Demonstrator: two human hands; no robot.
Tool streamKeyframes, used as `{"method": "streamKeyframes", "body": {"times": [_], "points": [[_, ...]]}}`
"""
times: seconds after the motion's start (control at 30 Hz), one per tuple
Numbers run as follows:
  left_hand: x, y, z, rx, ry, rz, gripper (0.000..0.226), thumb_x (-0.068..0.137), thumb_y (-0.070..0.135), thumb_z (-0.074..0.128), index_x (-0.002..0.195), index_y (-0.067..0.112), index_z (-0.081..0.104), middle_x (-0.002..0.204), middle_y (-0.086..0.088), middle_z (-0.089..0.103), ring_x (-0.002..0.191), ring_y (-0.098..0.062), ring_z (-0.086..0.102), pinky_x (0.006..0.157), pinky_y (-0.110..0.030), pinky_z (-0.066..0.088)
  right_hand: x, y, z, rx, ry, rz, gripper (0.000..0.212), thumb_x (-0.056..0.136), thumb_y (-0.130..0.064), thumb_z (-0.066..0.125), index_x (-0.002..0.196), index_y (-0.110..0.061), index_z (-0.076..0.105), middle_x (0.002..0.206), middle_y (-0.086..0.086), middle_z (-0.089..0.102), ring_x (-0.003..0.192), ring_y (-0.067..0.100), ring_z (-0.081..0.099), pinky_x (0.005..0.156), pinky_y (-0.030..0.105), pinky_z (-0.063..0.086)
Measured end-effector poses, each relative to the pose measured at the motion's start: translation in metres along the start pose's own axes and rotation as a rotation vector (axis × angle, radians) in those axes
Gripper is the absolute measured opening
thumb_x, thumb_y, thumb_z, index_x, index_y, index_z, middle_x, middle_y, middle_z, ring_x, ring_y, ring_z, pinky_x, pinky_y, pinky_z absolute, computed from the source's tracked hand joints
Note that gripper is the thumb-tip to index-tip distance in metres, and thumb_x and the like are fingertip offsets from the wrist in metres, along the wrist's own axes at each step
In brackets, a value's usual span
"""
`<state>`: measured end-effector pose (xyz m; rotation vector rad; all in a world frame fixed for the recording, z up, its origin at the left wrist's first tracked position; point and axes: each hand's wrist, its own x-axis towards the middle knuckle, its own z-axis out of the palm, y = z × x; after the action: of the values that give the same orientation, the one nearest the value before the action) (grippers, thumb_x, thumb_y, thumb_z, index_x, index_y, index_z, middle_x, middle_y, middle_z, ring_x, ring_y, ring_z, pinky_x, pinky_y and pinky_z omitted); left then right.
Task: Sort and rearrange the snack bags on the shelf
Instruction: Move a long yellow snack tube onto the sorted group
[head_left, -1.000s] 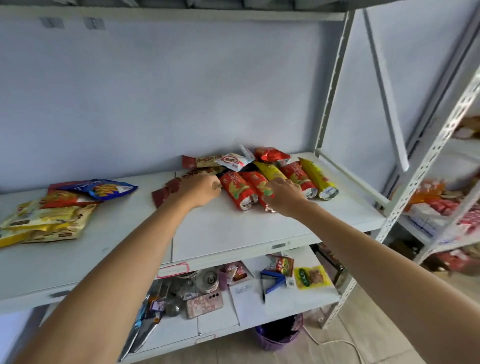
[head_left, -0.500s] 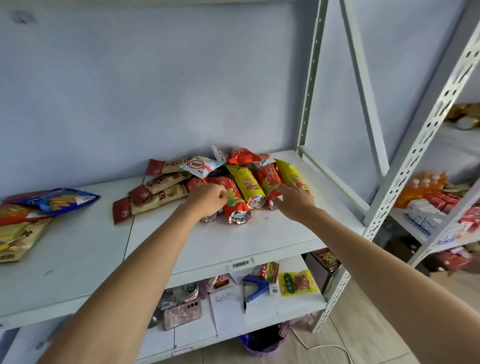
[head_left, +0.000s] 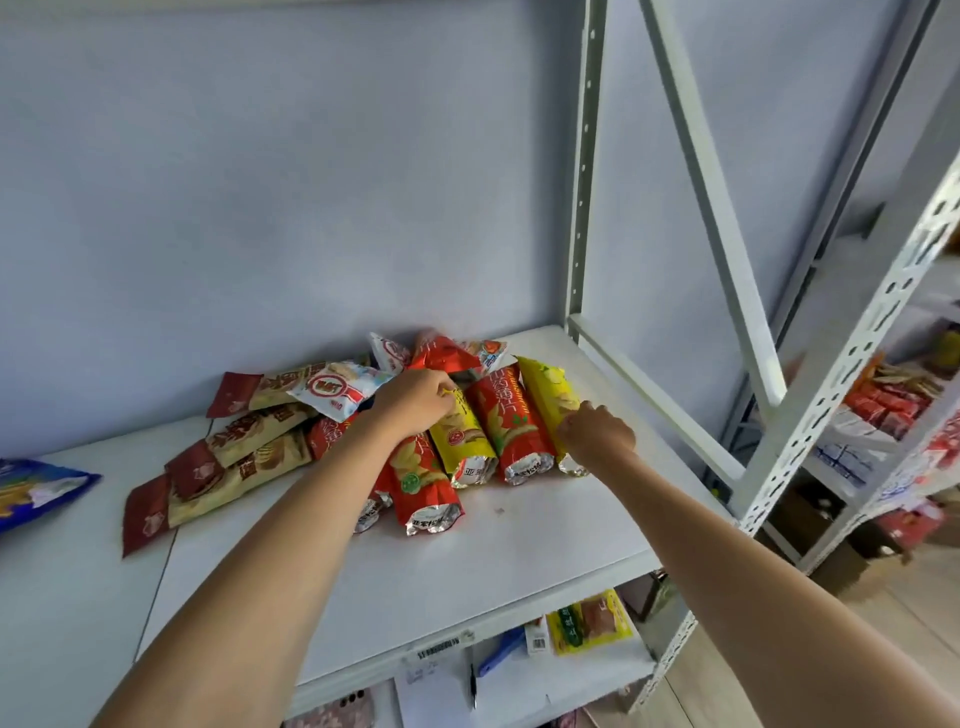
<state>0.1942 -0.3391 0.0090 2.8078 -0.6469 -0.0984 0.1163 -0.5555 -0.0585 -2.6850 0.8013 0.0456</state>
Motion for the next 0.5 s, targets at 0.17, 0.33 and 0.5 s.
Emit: {"method": "streamKeyframes", "body": {"times": [0.17, 0.33, 0.5], "points": [[0.007, -0.005, 0.003, 0.001, -0.012, -0.061, 0.033, 0.094, 0.033, 0.050, 0.124, 0.023, 0.061, 0.127, -0.002, 0.063, 0.107, -0.022, 0.061, 0.091, -0.036, 0.049, 0.017, 0.004, 0.007, 0.094, -0.026, 0.018, 0.059, 0.088, -0.048, 0.056, 0.129, -0.007, 0.046, 0.128, 0.011, 0.055, 0.118, 0.030, 0.056, 0.087, 0.035, 0.047], [0.012, 0.000, 0.001, -0.052, 0.002, -0.156, 0.030, 0.094, 0.035, 0.050, 0.119, 0.024, 0.062, 0.122, -0.001, 0.065, 0.108, -0.021, 0.060, 0.092, -0.036, 0.049, 0.032, 0.026, -0.011, 0.317, -0.039, 0.041, 0.041, 0.079, -0.037, 0.061, 0.108, -0.007, 0.058, 0.104, 0.013, 0.066, 0.096, 0.033, 0.063, 0.066, 0.030, 0.043], [0.017, 0.031, 0.004, -0.306, 0.043, -0.185, 0.038, 0.096, 0.040, 0.049, 0.124, 0.018, 0.061, 0.124, 0.000, 0.062, 0.112, -0.019, 0.058, 0.092, -0.032, 0.045, 0.031, 0.042, -0.045, 0.884, -0.029, -0.064, 0.029, 0.090, -0.035, 0.056, 0.111, -0.016, 0.059, 0.101, 0.008, 0.064, 0.086, 0.022, 0.060, 0.074, 0.032, 0.048]]}}
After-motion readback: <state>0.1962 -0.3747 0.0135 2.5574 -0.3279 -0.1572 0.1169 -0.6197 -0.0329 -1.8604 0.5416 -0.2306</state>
